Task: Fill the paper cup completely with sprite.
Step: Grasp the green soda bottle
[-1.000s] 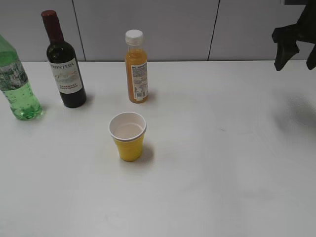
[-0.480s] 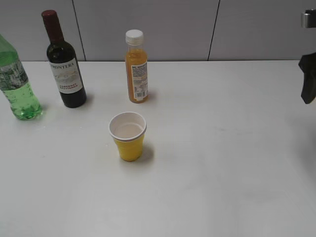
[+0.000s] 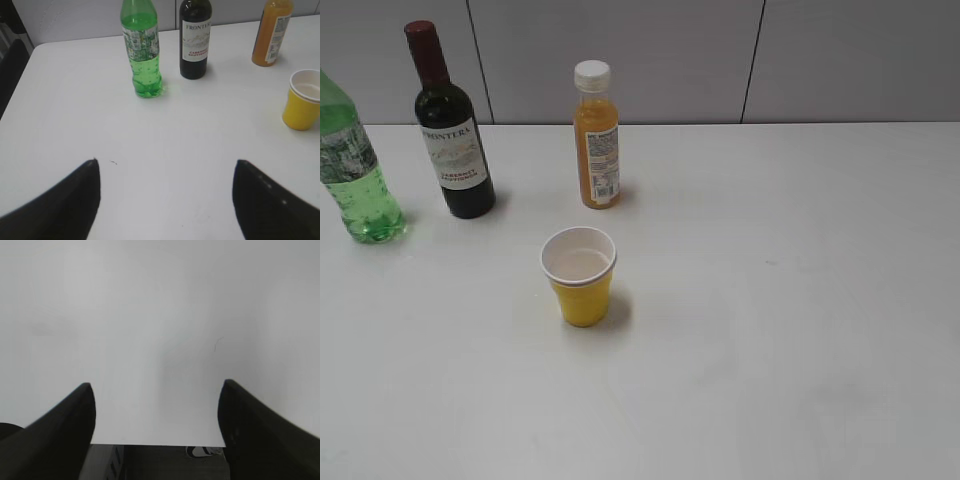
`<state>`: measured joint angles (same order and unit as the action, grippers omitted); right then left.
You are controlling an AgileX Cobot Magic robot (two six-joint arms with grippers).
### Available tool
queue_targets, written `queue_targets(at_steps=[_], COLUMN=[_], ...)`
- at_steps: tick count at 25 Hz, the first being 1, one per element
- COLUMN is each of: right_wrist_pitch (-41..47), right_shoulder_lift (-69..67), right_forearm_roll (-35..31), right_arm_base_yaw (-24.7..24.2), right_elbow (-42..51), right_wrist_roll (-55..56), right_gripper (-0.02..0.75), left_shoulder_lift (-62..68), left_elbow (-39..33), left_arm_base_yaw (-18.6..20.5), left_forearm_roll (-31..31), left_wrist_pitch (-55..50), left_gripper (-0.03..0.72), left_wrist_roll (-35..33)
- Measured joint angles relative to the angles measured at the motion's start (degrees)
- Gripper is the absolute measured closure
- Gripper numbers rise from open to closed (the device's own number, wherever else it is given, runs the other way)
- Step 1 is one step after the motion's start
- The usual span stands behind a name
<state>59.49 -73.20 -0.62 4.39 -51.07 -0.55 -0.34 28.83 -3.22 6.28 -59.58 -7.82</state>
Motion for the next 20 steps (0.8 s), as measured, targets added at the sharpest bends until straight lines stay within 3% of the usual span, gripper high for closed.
queue_targets(at_steps=[20], right_wrist_pitch=[-7.6], right_shoulder_lift=[28.5], right_forearm_roll=[-0.1], right_arm_base_yaw=[0.0], right_elbow=[24.4], right_wrist_roll=[-0.1], right_gripper=[0.153], left_shoulder_lift=[0.0], left_elbow=[0.0], left_arm_base_yaw=[0.0], left_forearm_roll=[0.0], left_wrist_pitch=[0.0], left_gripper=[0.041], left_wrist_roll=[0.0])
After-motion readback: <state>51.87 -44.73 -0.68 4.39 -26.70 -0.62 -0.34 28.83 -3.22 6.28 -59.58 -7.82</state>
